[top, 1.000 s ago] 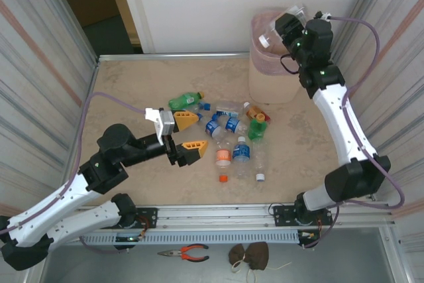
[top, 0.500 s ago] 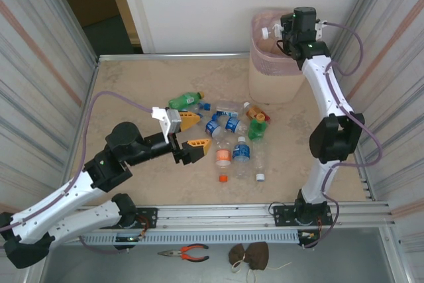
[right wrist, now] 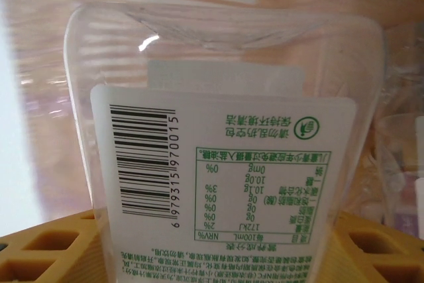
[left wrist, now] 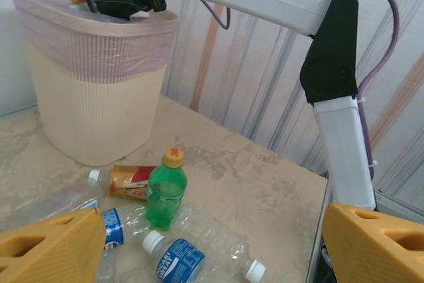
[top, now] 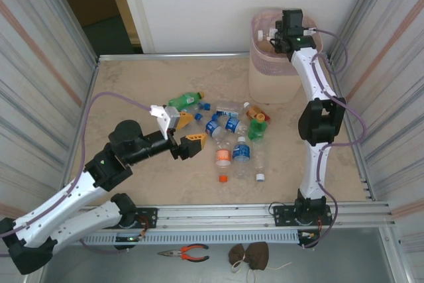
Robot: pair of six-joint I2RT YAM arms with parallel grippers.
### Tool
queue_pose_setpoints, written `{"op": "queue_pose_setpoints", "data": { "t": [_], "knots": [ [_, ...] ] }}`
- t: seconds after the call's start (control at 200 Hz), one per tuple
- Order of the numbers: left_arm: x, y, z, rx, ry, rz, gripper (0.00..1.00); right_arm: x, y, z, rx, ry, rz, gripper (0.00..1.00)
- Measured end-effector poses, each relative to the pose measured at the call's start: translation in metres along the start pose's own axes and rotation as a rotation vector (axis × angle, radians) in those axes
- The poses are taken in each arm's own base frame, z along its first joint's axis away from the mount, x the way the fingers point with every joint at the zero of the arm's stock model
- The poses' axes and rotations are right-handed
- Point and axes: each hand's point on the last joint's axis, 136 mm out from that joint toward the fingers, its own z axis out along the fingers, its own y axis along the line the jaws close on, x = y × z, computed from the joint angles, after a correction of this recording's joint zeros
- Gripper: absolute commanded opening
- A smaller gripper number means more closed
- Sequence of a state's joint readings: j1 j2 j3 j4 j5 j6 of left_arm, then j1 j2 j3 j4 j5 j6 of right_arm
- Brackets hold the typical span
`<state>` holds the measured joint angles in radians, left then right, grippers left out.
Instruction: Put the plastic bottles in the bin
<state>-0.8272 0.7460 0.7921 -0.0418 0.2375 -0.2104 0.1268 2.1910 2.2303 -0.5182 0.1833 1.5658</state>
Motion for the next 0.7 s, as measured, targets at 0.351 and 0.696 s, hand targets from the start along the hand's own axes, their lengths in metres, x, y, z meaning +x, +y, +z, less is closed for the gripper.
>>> {"op": "queue_pose_setpoints", "data": {
  "t": [0.351, 0.696],
  "knots": [
    [0.011, 0.018, -0.001, -0.060, 0.037, -0.020, 0.85, 0.004, -0.032, 0.017, 0.099, 0.001, 0.058, 0.84],
    [0.033, 0.034, 0.005, -0.120, 0.140, -0.019, 0.85, 0.005, -0.029, 0.004, 0.110, 0.023, 0.060, 0.87]
  ]
}}
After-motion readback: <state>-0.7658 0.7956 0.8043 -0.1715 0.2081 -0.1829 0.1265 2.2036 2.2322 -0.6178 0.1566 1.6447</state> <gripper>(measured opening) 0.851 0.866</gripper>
